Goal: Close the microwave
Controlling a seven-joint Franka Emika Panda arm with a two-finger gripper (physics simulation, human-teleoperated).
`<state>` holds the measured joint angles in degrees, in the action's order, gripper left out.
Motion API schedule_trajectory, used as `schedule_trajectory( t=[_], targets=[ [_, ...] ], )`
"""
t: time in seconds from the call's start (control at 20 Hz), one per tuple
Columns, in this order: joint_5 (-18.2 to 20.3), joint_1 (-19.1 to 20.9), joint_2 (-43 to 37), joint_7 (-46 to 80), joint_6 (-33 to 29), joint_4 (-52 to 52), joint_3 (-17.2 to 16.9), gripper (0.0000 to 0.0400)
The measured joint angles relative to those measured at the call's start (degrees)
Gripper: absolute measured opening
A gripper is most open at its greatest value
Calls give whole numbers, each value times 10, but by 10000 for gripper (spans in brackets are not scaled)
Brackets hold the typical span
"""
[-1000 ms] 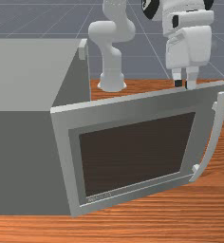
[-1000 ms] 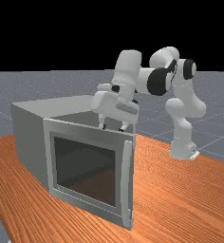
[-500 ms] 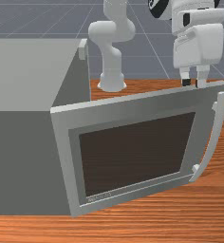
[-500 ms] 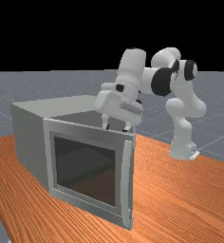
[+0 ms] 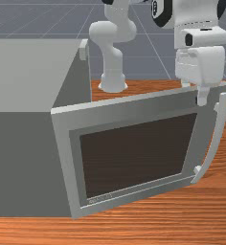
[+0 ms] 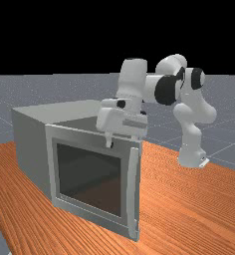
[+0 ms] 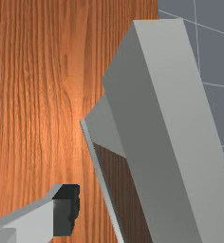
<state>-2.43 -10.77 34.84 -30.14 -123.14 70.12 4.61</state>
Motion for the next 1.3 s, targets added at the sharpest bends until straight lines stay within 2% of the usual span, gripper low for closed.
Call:
schedule_trajectory(
  t=[0.1, 0.15, 0.2, 0.4, 0.45, 0.55, 0.6, 0.7, 0.75, 0.85, 0.9, 1.0, 1.05, 1.1, 1.15, 1.25, 1.3],
  targets=[
    [2, 2, 6, -1, -12, 4, 1, 400],
    [1, 2, -2, 0, -42, 24, 1, 400],
    [5, 13, -58, -34, -127, 135, 11, 400],
    [11, 22, -183, -31, -197, 323, 8, 400],
    [-24, 9, -216, 28, -249, 382, -5, 400],
    [-41, 17, -278, 48, -287, 469, -5, 400],
    [-77, 21, -309, 71, -235, 487, -4, 400],
    [-118, 46, -394, 97, -238, 577, 9, 400],
    [-119, 50, -438, 99, -240, 625, 18, 400],
    [-101, 51, -518, 96, -244, 706, 27, 400],
    [-64, 36, -563, 80, -281, 757, 13, 400],
    [-47, 18, -614, 61, -250, 788, 6, 400],
    [-50, 19, -610, 66, -271, 796, 8, 400],
    [-44, 18, -588, 92, -230, 769, 25, 400],
    [-22, 1, -584, 111, -279, 779, 33, 400],
    [-13, -12, -552, 164, -285, 748, 75, 400],
    [-33, -6, -534, 202, -278, 727, 105, 400]
  ],
)
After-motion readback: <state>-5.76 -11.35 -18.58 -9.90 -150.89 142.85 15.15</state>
